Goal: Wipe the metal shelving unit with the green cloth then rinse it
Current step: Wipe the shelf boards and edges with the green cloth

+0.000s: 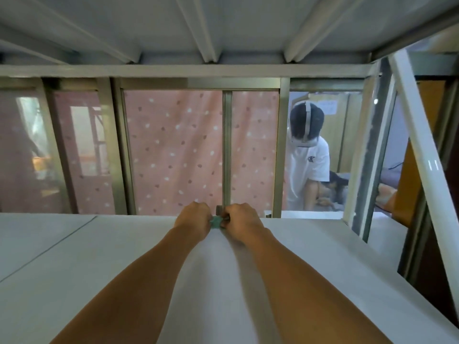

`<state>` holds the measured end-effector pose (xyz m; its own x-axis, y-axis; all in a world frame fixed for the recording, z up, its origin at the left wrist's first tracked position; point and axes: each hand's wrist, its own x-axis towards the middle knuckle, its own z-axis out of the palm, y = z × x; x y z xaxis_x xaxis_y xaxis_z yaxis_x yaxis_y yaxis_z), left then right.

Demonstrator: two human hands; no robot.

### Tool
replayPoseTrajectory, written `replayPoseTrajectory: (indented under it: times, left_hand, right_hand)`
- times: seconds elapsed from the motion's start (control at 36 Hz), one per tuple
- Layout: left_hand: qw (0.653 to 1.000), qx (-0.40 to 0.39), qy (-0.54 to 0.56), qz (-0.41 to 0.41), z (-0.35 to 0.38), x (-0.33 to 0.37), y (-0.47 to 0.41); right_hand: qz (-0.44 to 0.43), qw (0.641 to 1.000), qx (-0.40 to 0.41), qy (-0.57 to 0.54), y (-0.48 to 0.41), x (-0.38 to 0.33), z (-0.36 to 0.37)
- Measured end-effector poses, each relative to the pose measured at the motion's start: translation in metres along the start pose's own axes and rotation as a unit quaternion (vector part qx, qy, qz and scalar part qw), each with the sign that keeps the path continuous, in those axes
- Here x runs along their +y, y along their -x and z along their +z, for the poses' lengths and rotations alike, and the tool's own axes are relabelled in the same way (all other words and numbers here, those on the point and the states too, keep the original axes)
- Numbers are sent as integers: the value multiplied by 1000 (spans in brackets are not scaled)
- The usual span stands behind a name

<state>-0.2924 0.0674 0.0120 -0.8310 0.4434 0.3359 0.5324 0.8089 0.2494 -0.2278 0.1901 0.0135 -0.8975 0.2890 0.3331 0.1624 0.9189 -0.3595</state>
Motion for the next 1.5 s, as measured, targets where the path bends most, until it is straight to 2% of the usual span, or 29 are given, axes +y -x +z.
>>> replayPoseTrajectory:
  times: [0.36,1.0,1.25,1.5]
  left_hand:
    - [999,7,23,32,-8,31,62]
    - [994,-54,61,71,-91,66,299]
    - [992,-51,36,107,-90,108,325]
    - [993,-53,58,91,-66,149,289]
  right_hand:
    - [21,999,8,27,72,4,-30]
    - [41,999,13,5,321,-45,-100]
    - [56,998,21,18,350,-16,-123]
    - [61,997,7,49,323,31,-137]
